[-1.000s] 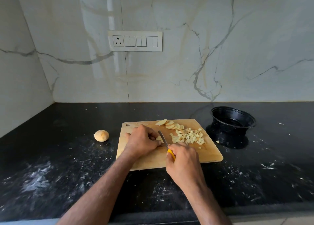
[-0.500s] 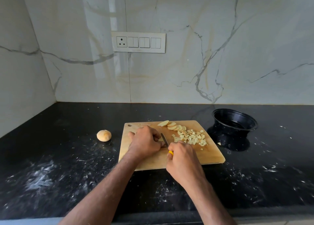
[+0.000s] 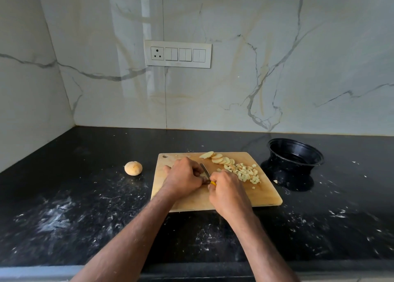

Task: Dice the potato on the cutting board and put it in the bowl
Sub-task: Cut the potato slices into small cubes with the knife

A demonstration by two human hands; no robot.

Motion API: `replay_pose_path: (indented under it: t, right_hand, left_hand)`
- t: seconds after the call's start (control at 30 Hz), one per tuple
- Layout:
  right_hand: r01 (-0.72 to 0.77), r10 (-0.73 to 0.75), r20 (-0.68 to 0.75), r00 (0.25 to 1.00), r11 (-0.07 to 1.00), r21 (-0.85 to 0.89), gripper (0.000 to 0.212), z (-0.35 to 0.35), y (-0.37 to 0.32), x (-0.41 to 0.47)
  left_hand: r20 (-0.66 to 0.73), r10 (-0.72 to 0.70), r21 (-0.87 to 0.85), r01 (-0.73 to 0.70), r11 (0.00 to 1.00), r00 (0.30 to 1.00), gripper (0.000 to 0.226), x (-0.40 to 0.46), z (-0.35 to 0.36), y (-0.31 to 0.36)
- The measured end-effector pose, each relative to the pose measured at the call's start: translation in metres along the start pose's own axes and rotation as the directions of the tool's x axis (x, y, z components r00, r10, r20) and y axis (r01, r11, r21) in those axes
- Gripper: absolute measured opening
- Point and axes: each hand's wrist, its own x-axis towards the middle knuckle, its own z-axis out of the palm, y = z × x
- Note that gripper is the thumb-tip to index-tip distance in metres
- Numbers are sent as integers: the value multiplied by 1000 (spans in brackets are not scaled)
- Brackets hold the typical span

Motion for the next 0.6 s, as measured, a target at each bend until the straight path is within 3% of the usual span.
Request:
replay_pose_path:
  t: [0.1,0.23,0.4,0.6]
  right_hand:
    - [-20,20,-34,999,1000,13,8,3,1,1]
    - [-67,76,-38,996,979,191,20,3,10,-1]
    - [-113,153,-94,984,934,339,6,2,16,-5]
    - [-92,137,-136,981,950,299,4,1,14,-8]
  left_hand:
    - [-14,-2,-17,2,1000,1000,7,0,1,-2]
    - [-19,-14,-46,13,999,1000,18,2,3,-4]
    - [-4,-14,-77,14,997,1000,14,4,3,-8]
    - [-2,-17,-65,16,998,1000,13,5,2,-9]
